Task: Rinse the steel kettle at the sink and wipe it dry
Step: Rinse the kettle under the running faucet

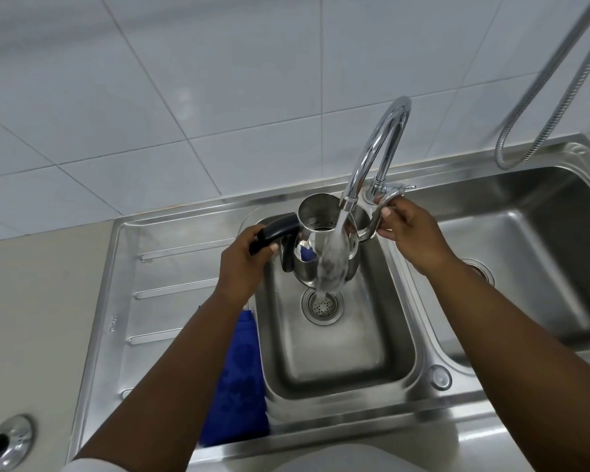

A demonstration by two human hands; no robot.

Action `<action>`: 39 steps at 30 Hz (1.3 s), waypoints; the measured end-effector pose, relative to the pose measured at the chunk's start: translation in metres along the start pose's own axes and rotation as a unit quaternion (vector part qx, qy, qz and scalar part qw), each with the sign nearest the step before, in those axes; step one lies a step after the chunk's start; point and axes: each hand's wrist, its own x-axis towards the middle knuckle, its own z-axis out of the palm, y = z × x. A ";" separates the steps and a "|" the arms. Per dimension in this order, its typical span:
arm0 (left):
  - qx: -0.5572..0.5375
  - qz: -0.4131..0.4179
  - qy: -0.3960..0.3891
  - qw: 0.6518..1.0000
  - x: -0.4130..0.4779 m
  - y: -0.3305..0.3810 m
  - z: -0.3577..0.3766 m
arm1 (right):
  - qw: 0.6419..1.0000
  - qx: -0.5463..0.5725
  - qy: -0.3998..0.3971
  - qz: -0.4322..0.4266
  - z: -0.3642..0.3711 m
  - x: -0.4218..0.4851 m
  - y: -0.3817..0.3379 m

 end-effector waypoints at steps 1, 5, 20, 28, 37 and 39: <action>0.000 0.002 0.000 1.000 0.000 0.000 0.000 | 1.000 0.001 0.001 0.001 0.000 0.000 0.000; -0.005 -0.005 -0.003 1.000 0.001 0.002 -0.001 | 1.000 0.008 0.007 0.000 0.001 -0.001 -0.002; 0.025 0.000 -0.021 0.999 0.003 0.010 -0.002 | 1.000 0.016 0.009 -0.001 -0.005 -0.006 0.000; 0.007 -0.007 -0.023 1.000 0.003 0.012 0.002 | 1.000 0.015 0.012 0.005 -0.007 -0.003 -0.001; 0.001 -0.012 -0.020 1.000 0.002 0.013 0.003 | 1.000 0.005 0.016 0.009 -0.009 0.000 0.002; -0.001 -0.013 -0.020 1.000 0.001 0.014 0.003 | 1.000 0.002 0.016 0.008 -0.009 0.000 0.002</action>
